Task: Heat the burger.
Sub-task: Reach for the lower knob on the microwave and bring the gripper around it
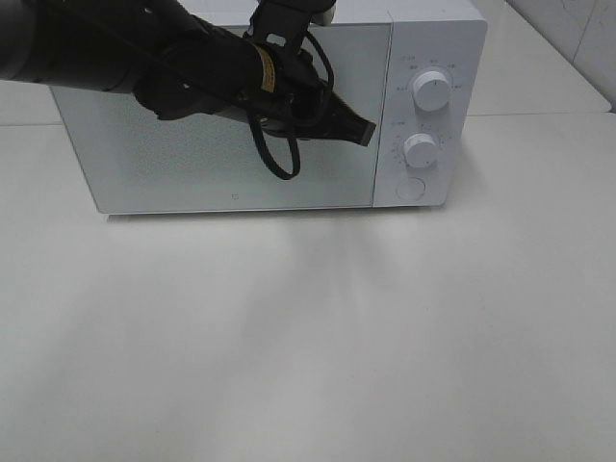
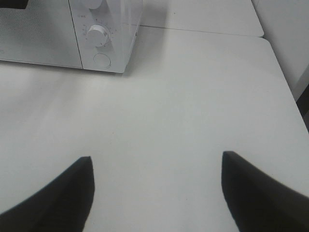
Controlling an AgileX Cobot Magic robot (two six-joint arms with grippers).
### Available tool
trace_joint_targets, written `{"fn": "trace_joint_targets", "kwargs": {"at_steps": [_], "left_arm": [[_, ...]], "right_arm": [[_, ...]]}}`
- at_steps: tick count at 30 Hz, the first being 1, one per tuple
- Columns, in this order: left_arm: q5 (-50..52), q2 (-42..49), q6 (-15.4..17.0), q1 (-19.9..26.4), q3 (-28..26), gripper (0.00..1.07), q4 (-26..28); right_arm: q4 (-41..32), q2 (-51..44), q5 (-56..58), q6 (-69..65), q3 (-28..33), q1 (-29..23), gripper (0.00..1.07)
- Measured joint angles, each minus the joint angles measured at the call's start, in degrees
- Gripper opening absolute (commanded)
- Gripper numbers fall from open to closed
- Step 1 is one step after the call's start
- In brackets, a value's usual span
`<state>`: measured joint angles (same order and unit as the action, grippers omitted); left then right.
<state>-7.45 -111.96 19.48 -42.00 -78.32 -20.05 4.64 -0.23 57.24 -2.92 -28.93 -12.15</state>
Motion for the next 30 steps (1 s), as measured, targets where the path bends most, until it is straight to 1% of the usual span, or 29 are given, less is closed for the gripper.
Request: {"fn": "trace_joint_targets", "kwargs": {"at_steps": [1, 2, 3, 4, 5, 6, 7, 8, 9, 10, 12, 13, 14, 15, 16, 17, 18, 20, 25, 26, 27, 29, 30], "left_arm": [[0.0, 0.0, 0.0, 0.0, 0.0, 0.0, 0.0], [-5.96, 1.2, 0.0, -0.11, 0.0, 0.0, 0.4], [-8.94, 2.01, 0.0, -0.11, 0.0, 0.0, 0.74], [-8.94, 2.01, 0.0, -0.11, 0.0, 0.0, 0.74], [-14.09, 3.72, 0.0, -0.11, 0.0, 0.0, 2.06], [-16.9, 4.7, -0.06, -0.11, 0.0, 0.0, 2.98], [-16.9, 4.7, -0.06, -0.11, 0.0, 0.0, 2.98], [-22.06, 6.36, -1.03, -0.11, -0.11, 0.0, 4.64], [-25.04, 7.1, -1.72, -0.11, -0.23, 0.0, 5.44], [-25.04, 7.1, -1.72, -0.11, -0.23, 0.0, 5.44], [-36.55, 9.8, -7.45, -0.11, -0.34, 0.0, 8.82], [-36.55, 9.8, -7.45, -0.11, -0.34, 0.0, 8.82], [-39.36, 10.2, -8.88, -0.11, -0.34, 0.0, 9.51], [-39.36, 10.2, -8.88, -0.11, -0.34, 0.0, 9.51], [-43.66, 10.77, -11.17, -0.11, -0.34, 0.0, 10.94], [-45.26, 10.94, -11.75, -0.11, -0.34, 0.0, 11.63], [-45.26, 10.94, -11.75, -0.11, -0.34, 0.0, 11.63], [-51.34, 11.8, -12.2, -0.11, -0.34, 0.0, 12.49], [-55.98, 12.2, -12.2, 0.34, -0.34, 0.0, 12.95], [-58.56, 12.26, -12.2, 1.26, -0.34, 0.0, 13.64], [-58.56, 12.26, -12.2, 1.26, -0.34, 0.0, 13.64], [-61.42, 12.26, -12.2, 3.5, -0.4, 0.0, 14.73], [-61.42, 12.26, -12.2, 3.5, -0.4, 0.0, 14.73]], "right_arm": [[0.0, 0.0, 0.0, 0.0, 0.0, 0.0, 0.68], [0.0, 0.0, 0.0, 0.0, 0.0, 0.0, 0.68], [0.0, 0.0, 0.0, 0.0, 0.0, 0.0, 0.68], [0.0, 0.0, 0.0, 0.0, 0.0, 0.0, 0.68], [0.0, 0.0, 0.0, 0.0, 0.0, 0.0, 0.68], [0.0, 0.0, 0.0, 0.0, 0.0, 0.0, 0.68], [0.0, 0.0, 0.0, 0.0, 0.0, 0.0, 0.68], [0.0, 0.0, 0.0, 0.0, 0.0, 0.0, 0.68], [0.0, 0.0, 0.0, 0.0, 0.0, 0.0, 0.68], [0.0, 0.0, 0.0, 0.0, 0.0, 0.0, 0.68], [0.0, 0.0, 0.0, 0.0, 0.0, 0.0, 0.68], [0.0, 0.0, 0.0, 0.0, 0.0, 0.0, 0.68], [0.0, 0.0, 0.0, 0.0, 0.0, 0.0, 0.68], [0.0, 0.0, 0.0, 0.0, 0.0, 0.0, 0.68], [0.0, 0.0, 0.0, 0.0, 0.0, 0.0, 0.68], [0.0, 0.0, 0.0, 0.0, 0.0, 0.0, 0.68], [0.0, 0.0, 0.0, 0.0, 0.0, 0.0, 0.68], [0.0, 0.0, 0.0, 0.0, 0.0, 0.0, 0.68], [0.0, 0.0, 0.0, 0.0, 0.0, 0.0, 0.68], [0.0, 0.0, 0.0, 0.0, 0.0, 0.0, 0.68], [0.0, 0.0, 0.0, 0.0, 0.0, 0.0, 0.68], [0.0, 0.0, 0.0, 0.0, 0.0, 0.0, 0.68], [0.0, 0.0, 0.0, 0.0, 0.0, 0.0, 0.68]]}}
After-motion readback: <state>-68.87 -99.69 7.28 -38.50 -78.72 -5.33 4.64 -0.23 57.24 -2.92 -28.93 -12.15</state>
